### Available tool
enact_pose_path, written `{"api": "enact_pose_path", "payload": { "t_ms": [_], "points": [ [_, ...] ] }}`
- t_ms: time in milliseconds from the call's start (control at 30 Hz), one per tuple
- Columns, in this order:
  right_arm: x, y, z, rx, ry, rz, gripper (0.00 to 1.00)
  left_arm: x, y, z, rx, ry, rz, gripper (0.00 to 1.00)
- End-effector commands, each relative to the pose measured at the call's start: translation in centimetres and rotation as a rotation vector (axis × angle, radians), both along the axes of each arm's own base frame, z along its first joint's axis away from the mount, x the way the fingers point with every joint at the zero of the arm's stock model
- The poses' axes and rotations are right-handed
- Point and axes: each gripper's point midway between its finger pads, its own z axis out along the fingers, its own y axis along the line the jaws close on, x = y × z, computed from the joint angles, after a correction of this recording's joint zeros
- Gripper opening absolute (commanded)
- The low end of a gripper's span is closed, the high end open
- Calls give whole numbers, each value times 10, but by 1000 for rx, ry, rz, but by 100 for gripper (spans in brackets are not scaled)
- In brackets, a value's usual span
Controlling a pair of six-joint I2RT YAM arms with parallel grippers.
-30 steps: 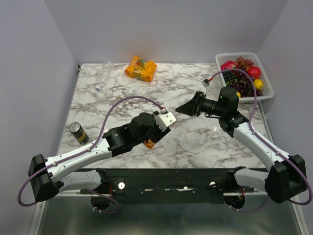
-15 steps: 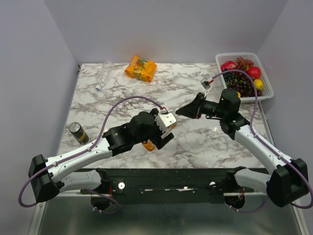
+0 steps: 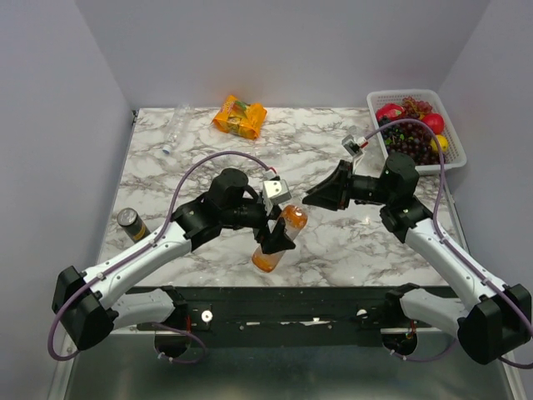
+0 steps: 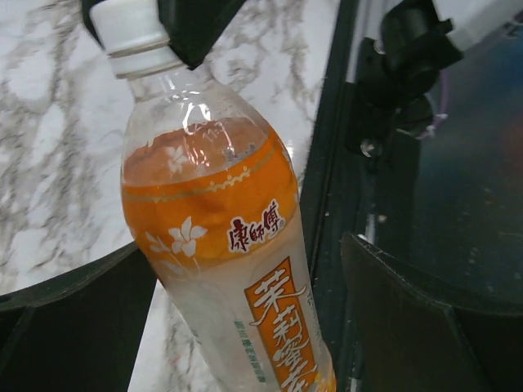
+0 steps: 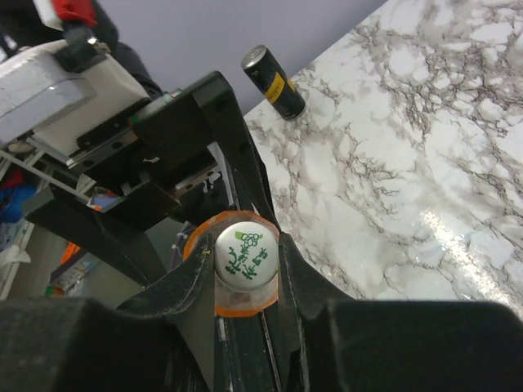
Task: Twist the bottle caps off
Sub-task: Pass from the right arm to the left
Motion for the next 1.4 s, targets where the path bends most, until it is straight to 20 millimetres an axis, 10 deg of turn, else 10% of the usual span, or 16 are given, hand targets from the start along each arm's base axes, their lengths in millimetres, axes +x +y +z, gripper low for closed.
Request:
{"api": "enact_pose_path", "payload": {
  "t_ms": [0, 300, 667, 1367],
  "points": [
    [-14, -1, 21, 20, -77, 57, 1, -35, -14, 14, -87, 141, -210, 99],
    [-20, -3, 26, 45, -65, 45, 1, -24, -19, 4, -71, 164, -154, 92],
    [-26, -3, 20, 63, -103, 77, 1, -42, -22, 25, -229, 267, -295, 49],
    [-67, -8, 2, 37, -312, 356, 1, -72, -11, 47, -320, 360, -500, 42]
  ]
}}
